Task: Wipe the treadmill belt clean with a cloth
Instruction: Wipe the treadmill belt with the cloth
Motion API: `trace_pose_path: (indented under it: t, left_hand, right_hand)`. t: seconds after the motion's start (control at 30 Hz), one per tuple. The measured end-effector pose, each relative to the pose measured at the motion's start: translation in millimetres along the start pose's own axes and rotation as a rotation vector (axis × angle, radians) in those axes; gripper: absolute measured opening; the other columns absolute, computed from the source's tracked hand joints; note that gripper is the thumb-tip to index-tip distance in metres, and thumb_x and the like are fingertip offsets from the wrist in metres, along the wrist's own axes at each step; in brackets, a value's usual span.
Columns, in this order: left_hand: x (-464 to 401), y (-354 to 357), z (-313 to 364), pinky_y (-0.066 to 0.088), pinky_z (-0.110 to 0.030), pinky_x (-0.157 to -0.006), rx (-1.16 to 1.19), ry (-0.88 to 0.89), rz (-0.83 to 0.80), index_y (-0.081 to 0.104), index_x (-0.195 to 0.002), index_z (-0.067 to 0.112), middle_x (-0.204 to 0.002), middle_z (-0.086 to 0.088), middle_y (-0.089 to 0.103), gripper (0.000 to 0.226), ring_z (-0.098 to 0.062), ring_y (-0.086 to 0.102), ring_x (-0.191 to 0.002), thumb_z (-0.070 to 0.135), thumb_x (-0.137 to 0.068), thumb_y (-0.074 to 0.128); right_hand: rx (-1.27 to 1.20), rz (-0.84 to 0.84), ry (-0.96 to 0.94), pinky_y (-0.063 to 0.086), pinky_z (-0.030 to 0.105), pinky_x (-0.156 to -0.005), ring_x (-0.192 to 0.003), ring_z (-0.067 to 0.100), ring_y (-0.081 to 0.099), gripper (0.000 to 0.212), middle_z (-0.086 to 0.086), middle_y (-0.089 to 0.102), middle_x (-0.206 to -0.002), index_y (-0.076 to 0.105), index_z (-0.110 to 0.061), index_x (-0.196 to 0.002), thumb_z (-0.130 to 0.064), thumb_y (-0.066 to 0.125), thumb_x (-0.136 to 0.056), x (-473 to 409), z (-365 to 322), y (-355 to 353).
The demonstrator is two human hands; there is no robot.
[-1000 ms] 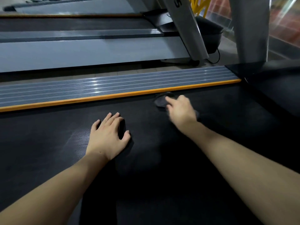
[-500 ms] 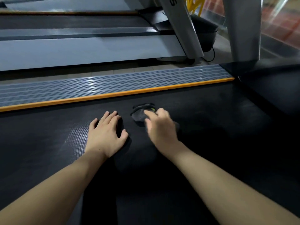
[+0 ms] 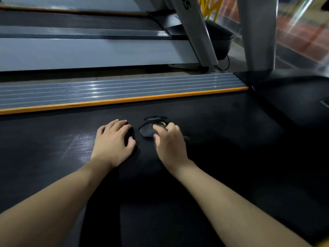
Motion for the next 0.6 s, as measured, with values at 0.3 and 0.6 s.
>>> trace_pose_path:
  t: [0.3,0.6]
  left_hand:
    - [41,-10,26,0.033,-0.046,-0.113,0.019,0.041,-0.108,0.062,-0.135,0.028,-0.149,0.004,0.054,0.066,-0.023,0.041,-0.143,0.054,-0.086,0.025]
    - [114,-8,45,0.012,-0.043,-0.125,0.027,-0.101,-0.184,0.036,-0.154,0.034,-0.168,0.007,0.022,0.078,-0.016,0.010,-0.156,0.060,-0.085,0.010]
  right_hand:
    - [0.245,0.083,0.458,0.048,0.047,-0.089,-0.097,0.046,0.055,0.033,0.026,0.059,-0.107,0.066,-0.012,-0.121,-0.025,0.058,-0.092,-11,212,-85]
    - [-0.076,-0.061,0.000,0.049,0.041,-0.070,-0.084,0.039,0.055,0.031,0.018,0.058,-0.091,0.070,-0.016,-0.115,-0.022,0.067,-0.084,30,10,-24]
Point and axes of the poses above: each hand's wrist, its own x-axis away from the middle knuckle, its own y-axis out of the palm, z = x × y, the point moved 6 cm from there along -x, towards the middle knuckle
